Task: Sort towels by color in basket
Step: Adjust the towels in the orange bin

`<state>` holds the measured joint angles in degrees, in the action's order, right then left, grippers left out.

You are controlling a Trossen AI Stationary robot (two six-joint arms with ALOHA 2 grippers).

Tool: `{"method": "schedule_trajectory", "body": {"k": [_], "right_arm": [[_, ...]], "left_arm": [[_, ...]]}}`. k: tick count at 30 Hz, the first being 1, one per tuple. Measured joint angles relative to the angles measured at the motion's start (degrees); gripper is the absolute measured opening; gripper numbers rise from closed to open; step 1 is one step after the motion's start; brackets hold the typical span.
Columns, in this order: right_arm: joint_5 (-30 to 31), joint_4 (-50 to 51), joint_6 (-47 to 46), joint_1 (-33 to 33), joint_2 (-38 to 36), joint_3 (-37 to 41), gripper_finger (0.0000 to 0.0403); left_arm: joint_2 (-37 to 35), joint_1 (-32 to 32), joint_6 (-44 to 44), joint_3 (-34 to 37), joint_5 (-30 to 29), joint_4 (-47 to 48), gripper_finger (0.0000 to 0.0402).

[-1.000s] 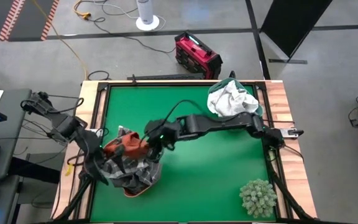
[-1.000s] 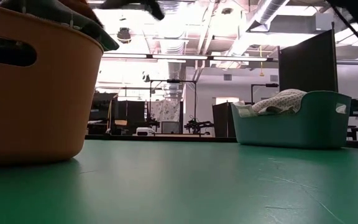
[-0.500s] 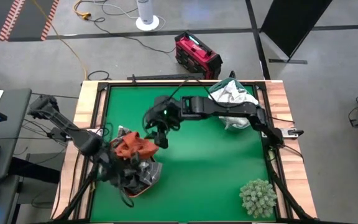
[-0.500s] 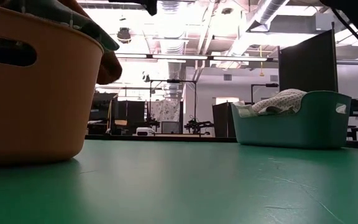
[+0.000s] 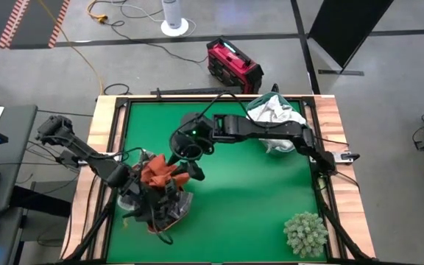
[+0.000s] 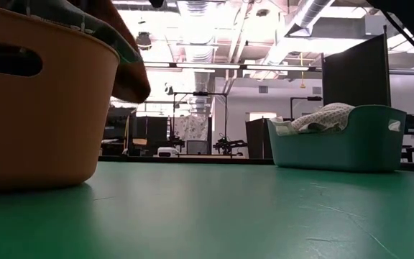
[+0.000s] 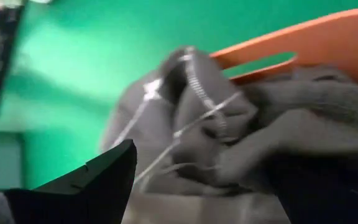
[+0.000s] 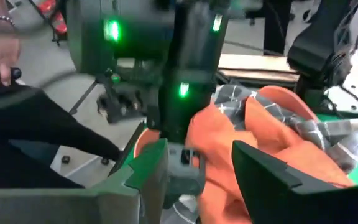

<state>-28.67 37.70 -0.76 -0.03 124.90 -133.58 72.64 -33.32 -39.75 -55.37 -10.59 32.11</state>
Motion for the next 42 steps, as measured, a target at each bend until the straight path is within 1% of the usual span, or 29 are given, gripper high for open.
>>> {"method": "schedule_trajectory", "body": {"k": [3,6,10,13,16,20,23,26,31,38,40,42], "right_arm": [[-1.17,0.17,0.80,0.01,0.11,0.11,0.0202],[-1.82,-1.75,1.04,-0.04,1.45,-0.08,0.0200],[-4.61,-3.15,-1.41,-0.51,3.19,0.02,0.0200],[-6.19,-3.88,-2.50,-0.94,3.73,0.00,0.0200],[-6.37,-4.09,-2.60,-1.42,3.76,0.03,0.0200],[-6.35,-3.53,-2.62,-2.71,3.86,0.07,0.0200],[-6.68,-4.63,-4.44,-3.86,3.87,0.09,0.0200],[-7.48,-6.42,-5.83,-4.56,3.87,0.09,0.0200],[-9.53,-7.29,-5.91,-3.13,4.86,-0.03,0.0200],[-12.41,-9.14,-8.58,-1.46,8.46,0.18,0.0200],[-13.63,-12.65,-10.02,-1.49,9.38,-0.02,0.0200],[-15.83,-13.22,-11.24,-1.49,9.52,0.07,0.0200]], "left_arm": [[-1.17,0.63,-0.95,0.00,-1.63,-2.84,0.0331],[-2.28,1.54,-1.02,0.00,-1.66,-4.88,0.0331],[-3.10,2.06,-0.81,0.13,-0.83,-5.53,0.0331],[-3.33,2.10,0.05,0.13,1.67,-5.85,0.0331],[-3.28,1.92,0.06,0.13,3.83,-5.92,0.0331],[-3.28,1.88,-0.83,-0.02,9.69,-5.19,0.0331],[-3.27,1.90,0.67,-0.02,13.32,-4.14,0.0331],[-3.23,1.81,2.71,-0.02,15.01,-3.15,0.0331],[-3.22,1.46,3.05,-0.02,18.59,-2.72,0.0331],[-3.21,1.47,1.28,-0.02,19.39,-1.78,0.0331],[-3.21,1.46,1.44,-0.02,19.39,-1.86,0.0331],[-3.21,1.44,1.46,0.00,19.41,-1.75,0.0331]]}}
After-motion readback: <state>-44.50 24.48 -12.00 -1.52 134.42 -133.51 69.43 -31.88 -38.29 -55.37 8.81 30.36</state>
